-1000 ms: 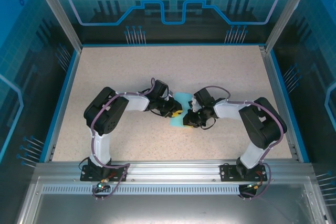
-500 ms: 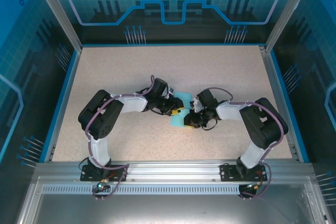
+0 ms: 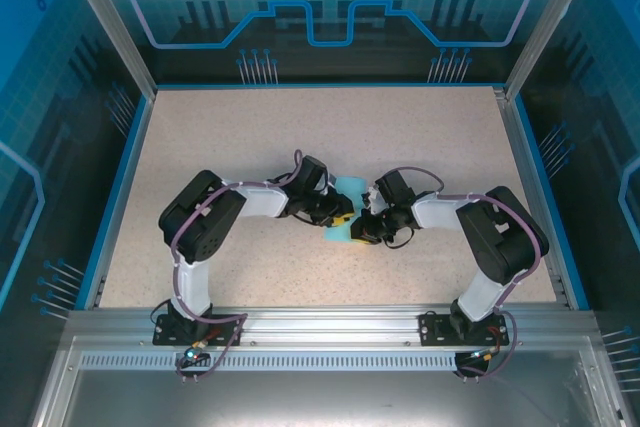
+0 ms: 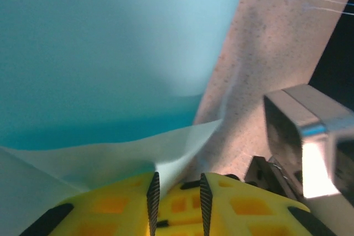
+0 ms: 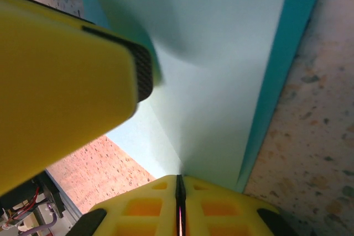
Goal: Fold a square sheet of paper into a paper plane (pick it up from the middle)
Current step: Fold the triangle a second time at the center of the table.
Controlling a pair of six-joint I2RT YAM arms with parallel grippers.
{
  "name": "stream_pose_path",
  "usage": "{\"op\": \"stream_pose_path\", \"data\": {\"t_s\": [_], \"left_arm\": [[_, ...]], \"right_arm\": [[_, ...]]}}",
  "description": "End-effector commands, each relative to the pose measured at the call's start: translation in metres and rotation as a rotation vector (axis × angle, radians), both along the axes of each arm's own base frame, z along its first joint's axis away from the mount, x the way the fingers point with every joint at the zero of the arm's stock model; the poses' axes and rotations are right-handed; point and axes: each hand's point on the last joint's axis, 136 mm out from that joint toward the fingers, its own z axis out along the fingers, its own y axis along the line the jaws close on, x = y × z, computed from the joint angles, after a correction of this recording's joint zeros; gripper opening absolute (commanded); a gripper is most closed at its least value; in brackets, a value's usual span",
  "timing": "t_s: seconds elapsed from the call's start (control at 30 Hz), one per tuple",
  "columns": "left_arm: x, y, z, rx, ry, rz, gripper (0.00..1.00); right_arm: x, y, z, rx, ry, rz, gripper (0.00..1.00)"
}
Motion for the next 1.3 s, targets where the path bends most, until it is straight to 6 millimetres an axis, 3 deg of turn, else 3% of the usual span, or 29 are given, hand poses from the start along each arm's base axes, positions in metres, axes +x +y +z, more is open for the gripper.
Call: {"op": "stream_pose_path", "data": {"t_s": [0.0,0.17,0.87,1.27], "left_arm": [[-0.001,0.013,-0.023,0.085,0.015,0.025,0.28],[0.008,0.025,-0.032,0.12,0.009,0.063,0.26],[0.04,0.058,-0.021,0.142,-0.082,0.126,0.28],[0.043,0.073,-0.029,0.197,-0.142,0.125,0.27]], "right_arm": [[-0.011,-0.021,-0.02,-0.095,0.07,-0.038,0.08],[-0.014,-0.026,-0.024,-0.127,0.089,-0.038,0.04],[-0.016,-0.028,-0.024,-0.137,0.096,-0.042,0.02],[-0.015,-0.029,-0.022,-0.126,0.094,-0.05,0.02]]}}
